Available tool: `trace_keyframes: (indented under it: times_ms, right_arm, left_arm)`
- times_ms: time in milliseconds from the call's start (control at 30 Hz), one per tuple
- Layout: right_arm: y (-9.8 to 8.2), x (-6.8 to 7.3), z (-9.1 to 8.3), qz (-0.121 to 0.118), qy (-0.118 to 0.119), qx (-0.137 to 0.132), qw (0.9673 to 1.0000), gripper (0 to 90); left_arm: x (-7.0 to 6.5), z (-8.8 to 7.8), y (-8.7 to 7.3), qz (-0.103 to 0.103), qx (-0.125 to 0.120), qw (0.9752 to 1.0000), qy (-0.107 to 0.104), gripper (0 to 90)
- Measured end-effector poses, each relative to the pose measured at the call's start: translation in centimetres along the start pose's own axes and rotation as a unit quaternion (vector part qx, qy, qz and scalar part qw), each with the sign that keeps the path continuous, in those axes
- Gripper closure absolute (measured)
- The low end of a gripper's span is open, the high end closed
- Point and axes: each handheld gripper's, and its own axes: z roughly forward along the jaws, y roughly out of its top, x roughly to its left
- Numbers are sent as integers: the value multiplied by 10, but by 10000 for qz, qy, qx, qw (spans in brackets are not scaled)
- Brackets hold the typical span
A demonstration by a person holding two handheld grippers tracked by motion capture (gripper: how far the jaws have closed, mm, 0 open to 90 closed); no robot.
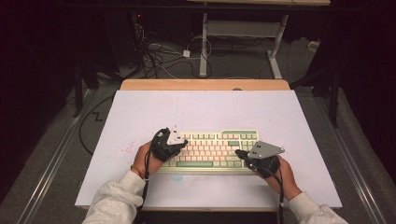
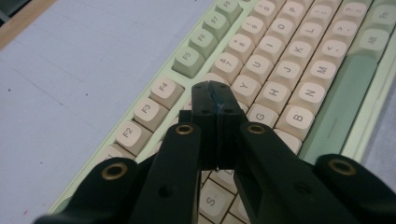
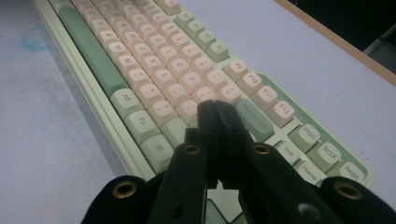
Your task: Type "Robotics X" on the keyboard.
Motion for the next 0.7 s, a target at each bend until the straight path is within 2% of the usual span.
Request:
trace_keyframes:
  times_ms: [233,333,700]
  right_arm:
    - [0,-1,-3,-7,-24,-19,10000,900]
    - [-1,-2,-5,10,-26,-23,10000,900]
    - [0,-4,-9,27,-17,-75,10000,900]
  left_arm:
    - [0,-6,-1,11,-117,9999,34,875]
    - [0,-10,-3,21,-246,9997,32,875]
    - [-2,-21,-9,95,-411,9990,114,874]
